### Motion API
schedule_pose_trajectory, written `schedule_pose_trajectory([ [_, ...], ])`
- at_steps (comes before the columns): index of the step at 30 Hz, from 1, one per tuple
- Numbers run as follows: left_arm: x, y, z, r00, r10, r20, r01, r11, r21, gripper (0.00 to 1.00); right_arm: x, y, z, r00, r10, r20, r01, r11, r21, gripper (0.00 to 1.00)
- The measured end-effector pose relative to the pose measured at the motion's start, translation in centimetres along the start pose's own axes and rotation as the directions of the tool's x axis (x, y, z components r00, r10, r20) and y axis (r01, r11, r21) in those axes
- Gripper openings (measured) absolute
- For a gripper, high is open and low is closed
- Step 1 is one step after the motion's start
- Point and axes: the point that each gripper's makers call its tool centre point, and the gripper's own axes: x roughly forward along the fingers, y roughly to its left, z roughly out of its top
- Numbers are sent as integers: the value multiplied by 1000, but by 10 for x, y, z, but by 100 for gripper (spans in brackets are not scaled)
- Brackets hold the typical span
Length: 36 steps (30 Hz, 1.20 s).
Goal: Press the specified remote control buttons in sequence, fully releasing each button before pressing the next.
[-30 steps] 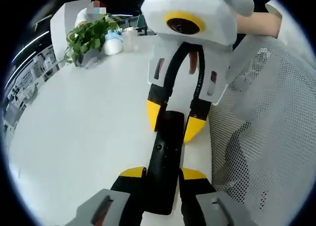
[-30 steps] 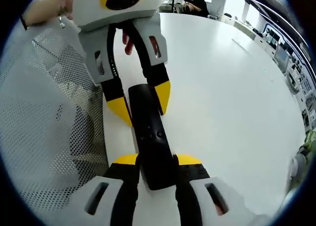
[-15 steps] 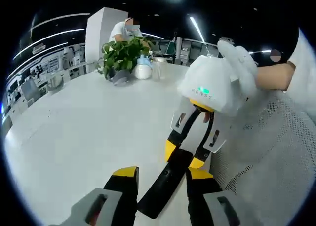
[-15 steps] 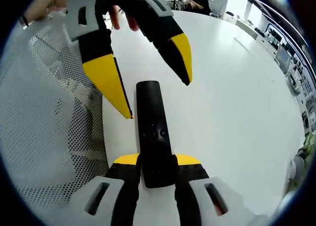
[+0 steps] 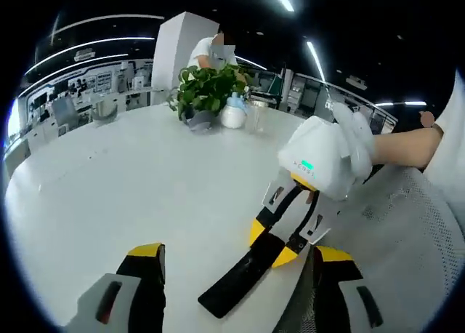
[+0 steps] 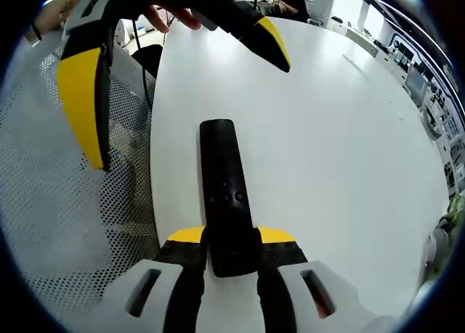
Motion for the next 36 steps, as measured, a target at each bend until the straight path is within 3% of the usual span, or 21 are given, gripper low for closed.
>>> schedule_pose_trajectory([
  [4, -8, 2, 0, 999, 43, -9, -42, 998, 35, 99, 0, 0, 0, 1000, 0, -2, 0, 1000, -1, 25],
  [11, -39, 1, 8, 992, 121, 33, -121, 993, 4, 100, 0, 0, 0, 1000, 1, 3, -1, 1000, 6, 25],
  [15, -63, 3, 5, 980, 193, 40, -194, 980, 36, 100, -1, 1, -1, 1000, -15, 27, 15, 1000, 25, 26],
  [17, -77, 11, 6, 959, 276, 65, -279, 960, 36, 100, -1, 1, -1, 999, -22, 46, 20, 999, 40, 26],
  [19, -93, 15, 11, 932, 341, 122, -341, 940, -22, 100, -1, 1, -1, 998, -28, 59, 25, 999, 49, 26],
  [21, -107, 16, 13, 911, 379, 164, -366, 925, -102, 100, -1, 1, 0, 997, -35, 66, 31, 998, 61, 26],
  [23, -116, 21, 10, 900, 403, 169, -385, 914, -126, 100, -1, 1, 1, 997, -38, 67, 34, 997, 67, 26],
  [27, -134, 29, 12, 859, 487, 156, -492, 871, -10, 100, 0, 0, 1, 997, -45, 69, 40, 997, 74, 26],
  [28, -139, 33, 13, 842, 511, 175, -520, 854, 10, 100, 0, 0, 1, 997, -46, 69, 40, 996, 75, 26],
  [30, -142, 38, 13, 829, 523, 197, -528, 849, -31, 100, 0, 0, 1, 997, -48, 68, 43, 996, 83, 26],
  [32, -149, 42, 28, 791, 539, 289, -506, 842, -186, 100, 0, 0, 1, 996, -55, 71, 49, 995, 89, 26],
  [33, -151, 43, 35, 774, 542, 328, -497, 840, -216, 100, 0, 0, 1, 996, -58, 75, 50, 994, 93, 26],
  [35, -154, 46, 39, 762, 544, 352, -506, 839, -203, 100, 0, -1, 1, 994, -61, 86, 52, 993, 105, 26],
  [36, -152, 49, 32, 770, 554, 318, -525, 832, -179, 100, 0, -1, 1, 994, -62, 89, 52, 993, 105, 26],
])
